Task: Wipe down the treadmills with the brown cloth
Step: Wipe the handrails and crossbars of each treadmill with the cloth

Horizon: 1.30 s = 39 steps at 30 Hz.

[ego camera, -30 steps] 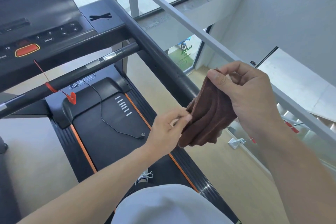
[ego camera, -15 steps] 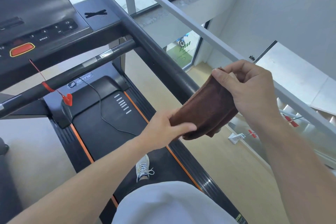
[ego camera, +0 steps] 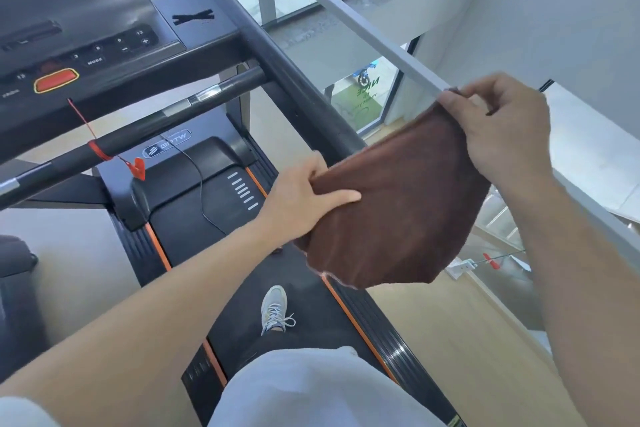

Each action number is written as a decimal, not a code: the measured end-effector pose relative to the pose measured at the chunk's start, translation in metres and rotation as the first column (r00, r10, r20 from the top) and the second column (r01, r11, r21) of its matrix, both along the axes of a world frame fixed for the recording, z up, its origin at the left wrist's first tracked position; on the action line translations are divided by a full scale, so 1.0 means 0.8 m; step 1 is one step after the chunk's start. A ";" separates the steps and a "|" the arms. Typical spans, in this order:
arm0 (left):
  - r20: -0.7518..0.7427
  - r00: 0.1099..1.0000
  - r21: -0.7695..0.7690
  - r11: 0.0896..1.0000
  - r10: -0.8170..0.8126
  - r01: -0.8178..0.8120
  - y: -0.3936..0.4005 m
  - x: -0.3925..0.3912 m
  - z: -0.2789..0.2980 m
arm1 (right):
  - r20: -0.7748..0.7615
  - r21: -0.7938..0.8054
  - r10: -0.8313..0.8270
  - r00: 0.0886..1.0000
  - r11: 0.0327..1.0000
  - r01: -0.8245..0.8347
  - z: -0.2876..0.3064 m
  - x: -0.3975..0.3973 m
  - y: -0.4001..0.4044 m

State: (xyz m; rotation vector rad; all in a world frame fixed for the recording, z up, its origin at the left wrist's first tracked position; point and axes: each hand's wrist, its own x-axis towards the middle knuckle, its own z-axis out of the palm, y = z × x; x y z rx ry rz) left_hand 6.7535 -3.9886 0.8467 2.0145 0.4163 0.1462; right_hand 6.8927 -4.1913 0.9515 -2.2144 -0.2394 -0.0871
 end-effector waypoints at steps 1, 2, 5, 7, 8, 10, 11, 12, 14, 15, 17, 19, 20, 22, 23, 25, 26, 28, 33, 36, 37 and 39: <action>0.009 0.995 0.072 0.993 0.095 -0.096 0.006 0.015 -0.003 | 0.027 -0.160 0.012 1.000 0.987 -0.008 -0.013 0.024 0.010; 0.010 0.984 0.138 0.974 0.181 -0.180 0.013 0.029 -0.007 | 0.023 -0.353 0.044 0.999 0.935 -0.033 -0.029 0.044 0.020; -0.065 0.942 0.076 0.942 0.330 -0.325 0.013 0.042 -0.033 | -0.261 -0.565 0.238 0.936 0.748 -0.348 -0.090 0.050 0.046; -0.161 0.946 -0.012 0.958 0.282 -0.288 0.002 0.037 -0.056 | -0.501 -0.540 0.300 0.812 0.625 -0.564 -0.141 0.010 0.057; -0.214 0.953 -0.072 0.969 0.217 -0.236 -0.005 0.032 -0.070 | -0.510 -0.611 0.287 0.811 0.542 -0.577 -0.169 -0.014 0.061; -0.287 0.955 -0.265 0.951 0.077 -0.156 -0.014 0.033 -0.093 | -0.334 -0.790 0.257 0.907 0.448 -0.418 -0.207 -0.042 0.071; -0.302 0.953 -0.346 0.929 0.021 -0.130 -0.019 0.038 -0.101 | -0.249 -0.828 0.253 0.935 0.445 -0.341 -0.216 -0.043 0.076; -0.303 0.953 -0.410 0.905 -0.019 -0.112 -0.021 0.046 -0.104 | -0.183 -0.832 0.270 0.945 0.469 -0.295 -0.221 -0.036 0.080; -0.268 0.963 -0.541 0.829 -0.011 -0.141 -0.018 0.066 -0.108 | -0.132 -0.794 0.316 0.940 0.534 -0.291 -0.221 -0.012 0.090; -0.241 0.970 -0.553 0.818 0.027 -0.160 -0.012 0.075 -0.112 | -0.140 -0.772 0.328 0.934 0.555 -0.310 -0.219 -0.001 0.097; -0.205 0.977 -0.482 0.863 0.058 -0.152 0.011 0.085 -0.108 | -0.141 -0.750 0.349 0.926 0.573 -0.330 -0.217 0.016 0.119; -0.174 0.983 -0.418 0.899 0.064 -0.133 0.046 0.092 -0.104 | -0.135 -0.746 0.350 0.927 0.580 -0.327 -0.215 0.029 0.148; -0.165 0.985 -0.407 0.905 0.057 -0.121 0.065 0.097 -0.102 | -0.133 -0.749 0.351 0.927 0.577 -0.326 -0.213 0.036 0.164; -0.137 0.989 -0.372 0.923 0.049 -0.097 0.102 0.111 -0.095 | -0.139 -0.754 0.353 0.925 0.567 -0.330 -0.208 0.053 0.200; -0.105 0.993 -0.346 0.933 0.062 -0.094 0.121 0.119 -0.088 | -0.146 -0.754 0.357 0.923 0.564 -0.337 -0.206 0.061 0.220; -0.012 0.993 -0.273 0.955 0.114 -0.113 0.161 0.134 -0.075 | -0.133 -0.751 0.370 0.919 0.568 -0.337 -0.205 0.079 0.259; 0.033 0.990 -0.223 0.967 0.135 -0.124 0.185 0.139 -0.067 | -0.114 -0.750 0.378 0.919 0.574 -0.329 -0.206 0.087 0.278; 0.104 0.982 -0.110 0.983 0.157 -0.146 0.233 0.151 -0.055 | -0.086 -0.741 0.382 0.920 0.593 -0.315 -0.206 0.103 0.316; 0.093 0.981 0.157 0.971 0.167 -0.180 0.350 0.190 -0.035 | -0.063 -0.674 0.408 0.911 0.656 -0.340 -0.206 0.150 0.396; 0.055 0.984 0.260 0.949 0.172 -0.181 0.404 0.214 -0.032 | -0.077 -0.629 0.465 0.882 0.664 -0.404 -0.204 0.179 0.437; 0.051 0.984 0.295 0.939 0.171 -0.179 0.419 0.222 -0.033 | -0.073 -0.633 0.490 0.869 0.650 -0.420 -0.204 0.187 0.448; 0.053 0.985 0.362 0.917 0.162 -0.170 0.445 0.238 -0.037 | -0.074 -0.642 0.543 0.836 0.616 -0.456 -0.203 0.204 0.469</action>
